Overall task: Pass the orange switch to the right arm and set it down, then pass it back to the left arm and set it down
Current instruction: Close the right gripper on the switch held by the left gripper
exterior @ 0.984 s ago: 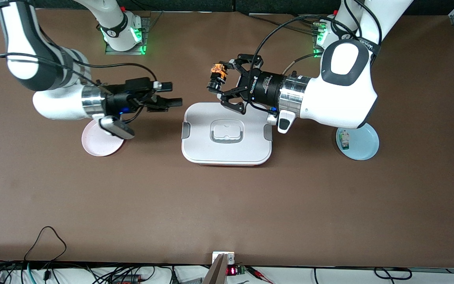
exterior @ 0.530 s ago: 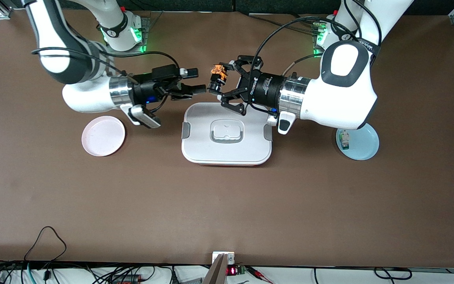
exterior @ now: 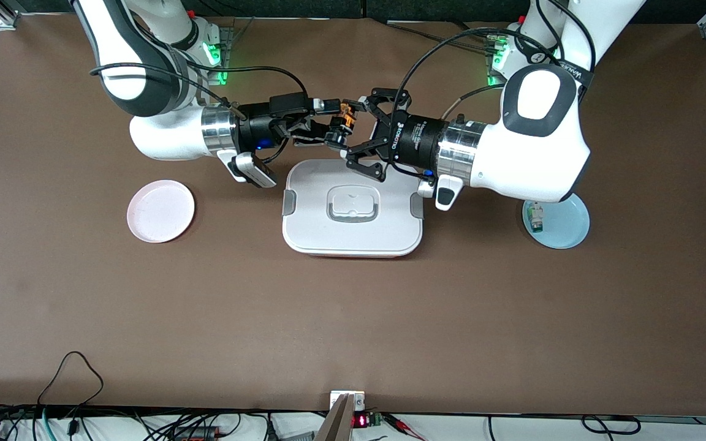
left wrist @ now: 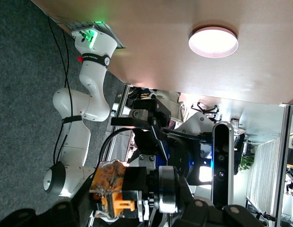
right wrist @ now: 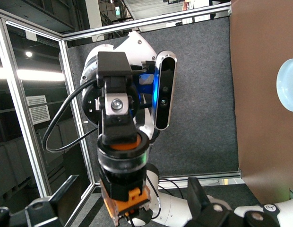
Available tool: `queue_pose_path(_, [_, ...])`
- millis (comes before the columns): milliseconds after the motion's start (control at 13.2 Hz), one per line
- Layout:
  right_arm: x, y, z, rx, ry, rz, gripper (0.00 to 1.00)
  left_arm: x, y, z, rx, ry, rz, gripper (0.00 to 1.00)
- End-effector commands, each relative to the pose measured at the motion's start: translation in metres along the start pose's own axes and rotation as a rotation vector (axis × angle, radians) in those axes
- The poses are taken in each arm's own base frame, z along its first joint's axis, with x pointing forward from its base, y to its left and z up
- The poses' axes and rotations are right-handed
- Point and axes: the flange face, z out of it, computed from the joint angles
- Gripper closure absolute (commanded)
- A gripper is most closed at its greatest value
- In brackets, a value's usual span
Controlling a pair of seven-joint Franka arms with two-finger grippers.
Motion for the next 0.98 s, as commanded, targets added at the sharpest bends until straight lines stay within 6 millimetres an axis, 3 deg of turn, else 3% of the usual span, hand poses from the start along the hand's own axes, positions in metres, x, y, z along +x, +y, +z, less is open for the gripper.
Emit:
queue_pose_path(0, [-0.0059, -0.0055, -0.0061, 0.018, 0.024, 0.000, 0.06, -0.0061, 0.0020, -0.0016, -0.002, -0.034, -0.012, 0.79])
queue_pose_path(227, [-0.0013, -0.0075, -0.0145, 0.024, 0.035, 0.001, 0.08, -0.0067, 0.0019, -0.0019, -0.002, -0.034, -0.010, 0.79])
queue_pose_path(530, [0.0000, -0.0105, -0.0148, 0.024, 0.038, -0.015, 0.17, -0.0061, 0.0018, -0.0015, 0.000, -0.034, -0.013, 0.79])
queue_pose_path(681, [-0.0001, -0.0102, -0.0138, 0.024, 0.037, -0.018, 0.24, -0.0061, 0.0018, -0.0014, 0.000, -0.034, -0.013, 0.79])
queue_pose_path(908, [-0.0004, -0.0117, -0.0125, 0.027, 0.034, -0.022, 0.45, -0.0061, 0.0018, -0.0014, 0.000, -0.034, -0.013, 0.79])
